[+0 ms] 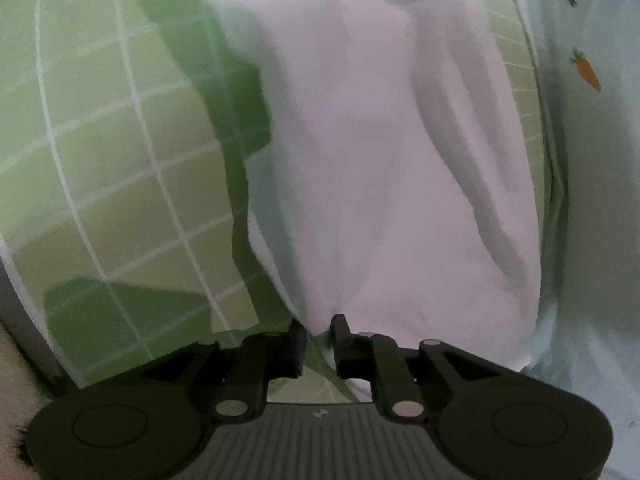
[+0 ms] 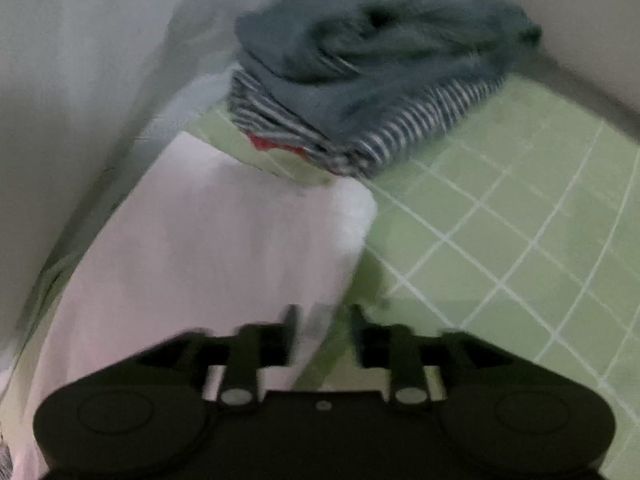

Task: Fold clothes
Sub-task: 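Grasp the white shirt end with the right gripper while the left gripper grasps the other end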

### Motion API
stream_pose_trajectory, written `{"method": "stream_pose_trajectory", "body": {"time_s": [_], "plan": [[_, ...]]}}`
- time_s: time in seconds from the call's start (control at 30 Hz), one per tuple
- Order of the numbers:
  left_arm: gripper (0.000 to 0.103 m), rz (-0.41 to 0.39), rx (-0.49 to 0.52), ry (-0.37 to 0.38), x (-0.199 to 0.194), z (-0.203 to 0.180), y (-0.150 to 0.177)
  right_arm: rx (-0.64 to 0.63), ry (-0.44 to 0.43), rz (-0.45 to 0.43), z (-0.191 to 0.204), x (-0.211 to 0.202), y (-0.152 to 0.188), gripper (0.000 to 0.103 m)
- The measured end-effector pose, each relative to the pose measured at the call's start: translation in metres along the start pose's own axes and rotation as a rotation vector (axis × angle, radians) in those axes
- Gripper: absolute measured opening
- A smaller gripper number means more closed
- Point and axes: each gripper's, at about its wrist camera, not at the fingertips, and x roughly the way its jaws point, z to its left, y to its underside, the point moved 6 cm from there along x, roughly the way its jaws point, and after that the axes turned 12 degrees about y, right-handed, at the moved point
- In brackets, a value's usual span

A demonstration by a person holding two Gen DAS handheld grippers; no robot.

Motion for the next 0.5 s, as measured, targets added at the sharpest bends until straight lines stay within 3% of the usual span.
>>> {"method": "stream_pose_trajectory", "body": {"time_s": [0.07,0.17,0.27,0.33,0.5], "plan": [[0.022,0.001,0.034,-0.011,-0.003,-0.004,-0.002,-0.028,-0.019,-0.011,0.011,-0.014,0.007,0.062],[0.030,0.024,0.049,0.001,-0.005,-0.003,-0.004,-0.078,-0.051,-0.003,0.031,-0.033,0.027,0.088],[0.042,0.046,0.070,0.009,-0.012,0.002,-0.010,-0.128,-0.083,0.005,0.052,-0.052,0.047,0.101],[0.053,0.050,0.094,0.004,-0.018,0.006,-0.016,-0.203,-0.091,-0.013,0.070,-0.064,0.066,0.102],[0.066,0.053,0.135,-0.005,-0.038,0.012,-0.037,-0.379,-0.103,-0.027,0.113,-0.093,0.117,0.103]]}}
